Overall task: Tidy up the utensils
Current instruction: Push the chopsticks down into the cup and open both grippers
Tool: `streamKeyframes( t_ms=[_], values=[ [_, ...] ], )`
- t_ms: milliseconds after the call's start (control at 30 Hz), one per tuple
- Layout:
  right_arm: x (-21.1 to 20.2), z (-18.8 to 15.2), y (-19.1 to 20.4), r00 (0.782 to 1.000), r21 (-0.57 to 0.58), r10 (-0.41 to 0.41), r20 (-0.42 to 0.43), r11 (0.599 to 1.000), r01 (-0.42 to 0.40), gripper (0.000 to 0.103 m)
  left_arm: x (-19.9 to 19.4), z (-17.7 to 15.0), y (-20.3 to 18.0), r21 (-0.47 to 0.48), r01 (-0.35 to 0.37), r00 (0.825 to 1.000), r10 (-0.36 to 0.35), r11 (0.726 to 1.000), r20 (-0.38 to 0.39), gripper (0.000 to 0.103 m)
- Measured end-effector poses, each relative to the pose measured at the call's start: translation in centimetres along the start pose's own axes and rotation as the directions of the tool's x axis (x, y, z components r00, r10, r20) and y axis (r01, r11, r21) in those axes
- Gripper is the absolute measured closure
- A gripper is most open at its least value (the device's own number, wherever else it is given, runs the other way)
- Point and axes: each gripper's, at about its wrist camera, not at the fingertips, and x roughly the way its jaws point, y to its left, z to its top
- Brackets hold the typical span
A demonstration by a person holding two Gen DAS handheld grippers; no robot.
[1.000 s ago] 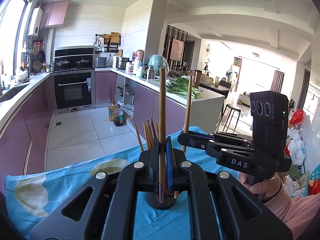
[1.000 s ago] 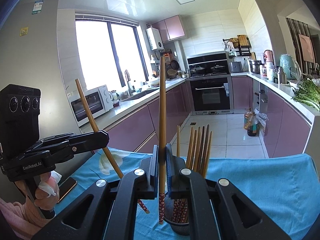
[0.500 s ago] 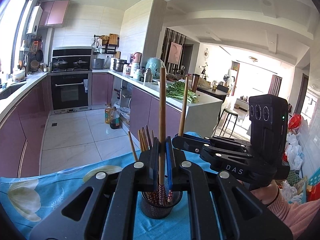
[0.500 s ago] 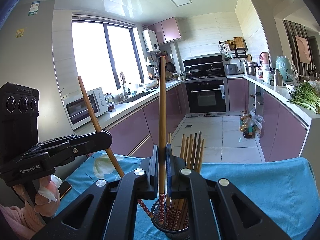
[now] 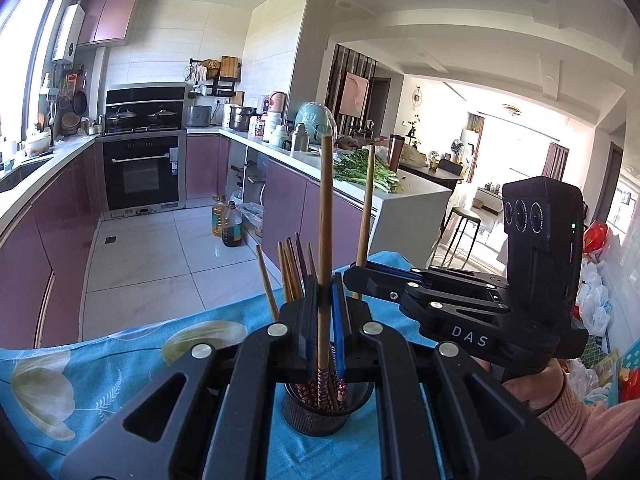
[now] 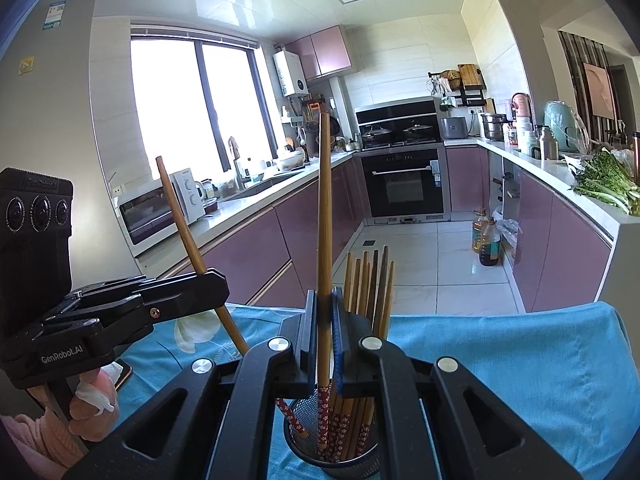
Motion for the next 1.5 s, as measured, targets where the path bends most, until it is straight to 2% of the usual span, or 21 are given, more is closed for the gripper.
streamKeyframes(
  t_ms=[700,1500],
  values=[
    [1.2,-0.6,-0.2,0.999,0.008,-0.020,-0.032,1.000,0.020,0.097,0.6,0.4,0.4,0.008,-0.012,0.999,0.012,1.000,-0.036,0.096],
    [4.9,-3.4,-0.9,0.987,0.023,-0.016,-0.162,1.000,0.020,0.097,4.1,-1.5,0.0,0.015,-0.011,0.982,0.013,1.000,-0.189,0.096]
  ],
)
